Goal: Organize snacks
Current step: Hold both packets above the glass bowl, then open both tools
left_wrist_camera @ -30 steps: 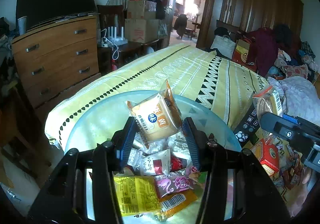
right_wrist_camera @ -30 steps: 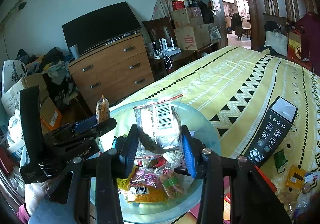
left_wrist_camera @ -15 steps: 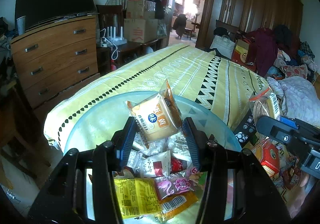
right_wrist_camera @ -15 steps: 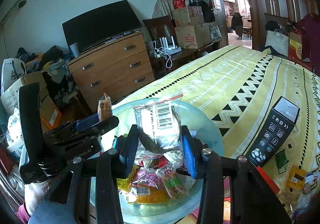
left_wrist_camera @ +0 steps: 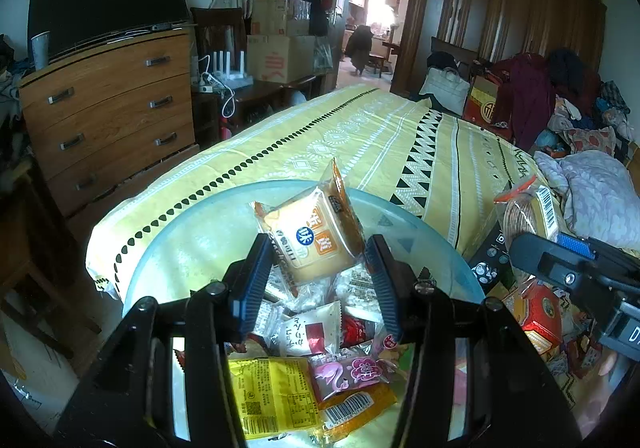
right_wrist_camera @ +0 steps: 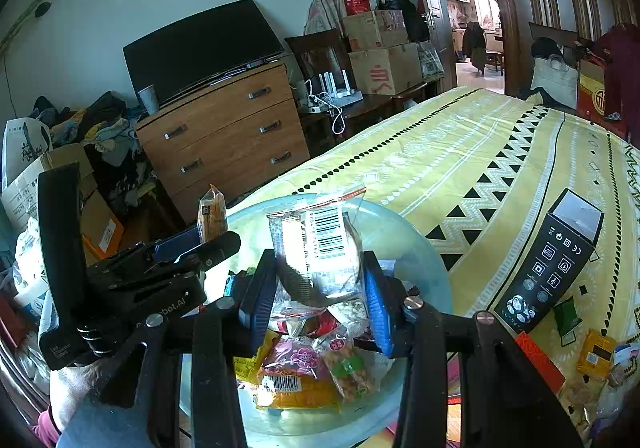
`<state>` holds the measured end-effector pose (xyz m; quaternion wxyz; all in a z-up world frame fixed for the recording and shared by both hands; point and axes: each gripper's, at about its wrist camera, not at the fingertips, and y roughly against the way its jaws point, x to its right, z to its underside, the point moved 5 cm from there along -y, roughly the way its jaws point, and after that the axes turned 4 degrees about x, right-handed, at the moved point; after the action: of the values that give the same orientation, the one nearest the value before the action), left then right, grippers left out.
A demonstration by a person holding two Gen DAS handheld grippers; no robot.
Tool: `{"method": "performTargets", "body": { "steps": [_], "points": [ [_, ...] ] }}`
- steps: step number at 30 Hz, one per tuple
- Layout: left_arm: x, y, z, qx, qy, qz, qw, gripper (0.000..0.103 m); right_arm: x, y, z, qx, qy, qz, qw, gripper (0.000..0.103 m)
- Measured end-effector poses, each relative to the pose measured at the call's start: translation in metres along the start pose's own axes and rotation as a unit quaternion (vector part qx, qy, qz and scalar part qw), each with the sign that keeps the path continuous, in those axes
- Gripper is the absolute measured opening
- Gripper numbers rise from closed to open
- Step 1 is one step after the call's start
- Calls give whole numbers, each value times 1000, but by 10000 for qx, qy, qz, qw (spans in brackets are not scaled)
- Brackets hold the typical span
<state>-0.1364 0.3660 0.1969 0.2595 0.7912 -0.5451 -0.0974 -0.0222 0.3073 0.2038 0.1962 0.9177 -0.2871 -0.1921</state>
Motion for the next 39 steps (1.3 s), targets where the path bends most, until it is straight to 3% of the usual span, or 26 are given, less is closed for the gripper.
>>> {"method": "performTargets", "body": {
  "steps": [39],
  "points": [
    [-2, -8, 5, -40, -30, 18, 10000, 51, 2, -3, 6, -77, -18, -9, 10000, 46]
  ]
}}
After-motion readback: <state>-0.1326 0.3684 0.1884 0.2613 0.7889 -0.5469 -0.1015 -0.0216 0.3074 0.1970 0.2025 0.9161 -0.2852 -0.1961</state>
